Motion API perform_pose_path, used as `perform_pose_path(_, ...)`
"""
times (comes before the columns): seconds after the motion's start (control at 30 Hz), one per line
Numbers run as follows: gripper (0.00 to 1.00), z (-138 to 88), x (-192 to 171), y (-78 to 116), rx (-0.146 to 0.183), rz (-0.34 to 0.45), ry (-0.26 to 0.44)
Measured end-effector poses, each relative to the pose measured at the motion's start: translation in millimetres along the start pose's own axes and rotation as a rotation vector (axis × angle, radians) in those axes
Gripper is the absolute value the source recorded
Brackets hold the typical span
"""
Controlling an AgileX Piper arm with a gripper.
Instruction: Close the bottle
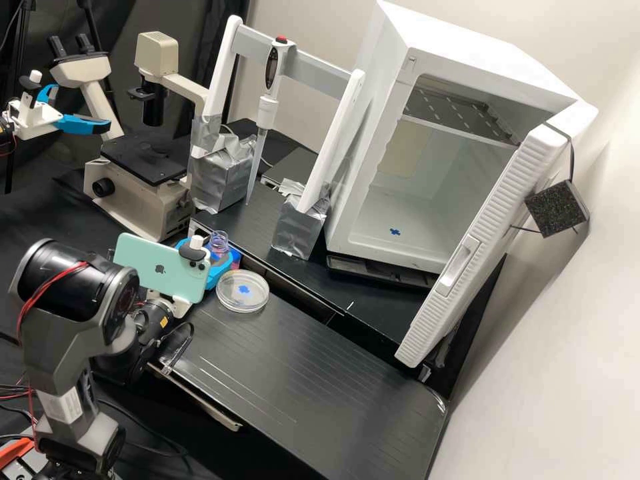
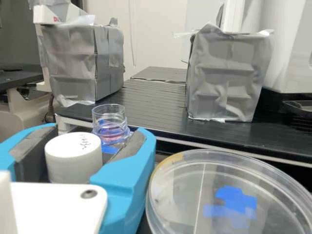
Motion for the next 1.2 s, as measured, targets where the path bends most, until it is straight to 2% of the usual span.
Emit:
perform_pose_path(0.97, 0.0, -3.3, -6.6, 1.3, 0.008, 0.008, 0.009)
perform_pose_path(1.2, 0.0, -9.0, -11.9, 11.4, 0.008, 0.06, 0.045)
